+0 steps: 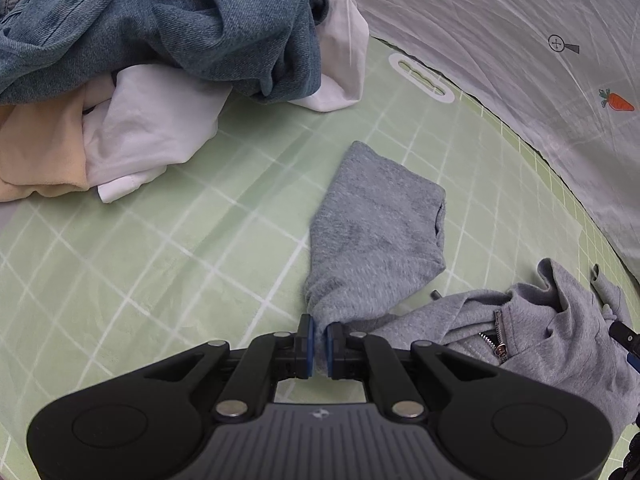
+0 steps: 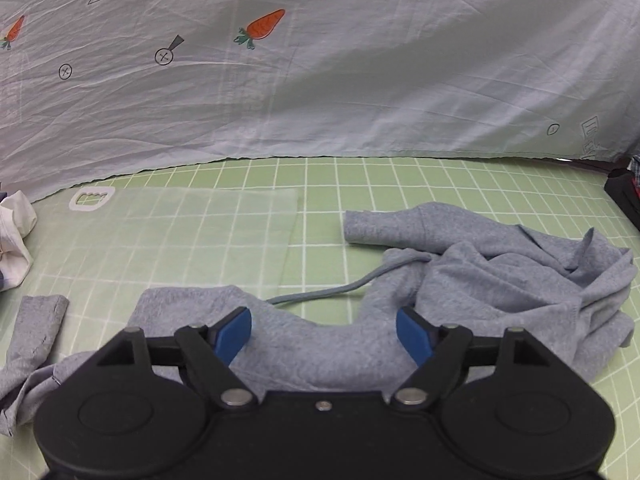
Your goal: Fold clothes
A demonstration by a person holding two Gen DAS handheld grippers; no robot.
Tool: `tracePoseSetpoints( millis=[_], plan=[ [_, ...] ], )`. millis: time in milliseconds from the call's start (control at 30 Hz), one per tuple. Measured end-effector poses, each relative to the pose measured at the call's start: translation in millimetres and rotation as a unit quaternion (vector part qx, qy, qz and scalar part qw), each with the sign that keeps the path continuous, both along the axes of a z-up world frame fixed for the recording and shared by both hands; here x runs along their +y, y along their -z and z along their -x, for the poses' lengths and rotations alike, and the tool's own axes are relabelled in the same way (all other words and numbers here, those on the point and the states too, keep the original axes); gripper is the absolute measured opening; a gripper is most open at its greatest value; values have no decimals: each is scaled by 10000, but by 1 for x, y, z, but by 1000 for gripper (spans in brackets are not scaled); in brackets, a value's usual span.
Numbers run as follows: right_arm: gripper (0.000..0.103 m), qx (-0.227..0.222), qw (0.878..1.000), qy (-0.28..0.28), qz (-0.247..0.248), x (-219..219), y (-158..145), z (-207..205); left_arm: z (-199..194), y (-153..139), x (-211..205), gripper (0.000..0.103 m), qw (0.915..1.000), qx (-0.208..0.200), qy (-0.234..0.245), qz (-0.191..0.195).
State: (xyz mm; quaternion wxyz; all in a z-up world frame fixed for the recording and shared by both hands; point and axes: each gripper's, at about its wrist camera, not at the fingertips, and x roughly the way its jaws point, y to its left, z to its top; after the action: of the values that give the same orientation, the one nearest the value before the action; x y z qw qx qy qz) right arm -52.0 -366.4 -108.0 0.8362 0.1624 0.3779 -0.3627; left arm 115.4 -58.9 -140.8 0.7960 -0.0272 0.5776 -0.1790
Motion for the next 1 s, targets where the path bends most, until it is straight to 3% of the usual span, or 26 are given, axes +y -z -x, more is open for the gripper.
tracePoseSetpoints(
  millis=[300,367,433,533,667,800,1000],
  plan=[
    [81,-53,9976,-32,-692,13,27,-30,-9,13,8,9,9996,252,-20,157],
    [61,-91,9974,-5,-716,12,29,-28,-11,13,8,8,9995,255,-25,177],
    [30,-105,9975,-82,-691,12,29,-25,-11,14,9,8,9995,246,-49,197],
    [3,-260,9980,-97,-560,12,20,-15,-10,14,9,8,9994,233,-113,215],
    [3,-555,9979,19,-331,9,-3,14,-10,13,9,8,9994,189,-194,199],
    [3,-668,9972,330,112,5,-27,71,-9,12,9,8,9995,131,-254,165],
    [0,-367,9835,1613,734,-2,-41,189,-6,9,5,8,9997,-21,-221,-59]
  ],
)
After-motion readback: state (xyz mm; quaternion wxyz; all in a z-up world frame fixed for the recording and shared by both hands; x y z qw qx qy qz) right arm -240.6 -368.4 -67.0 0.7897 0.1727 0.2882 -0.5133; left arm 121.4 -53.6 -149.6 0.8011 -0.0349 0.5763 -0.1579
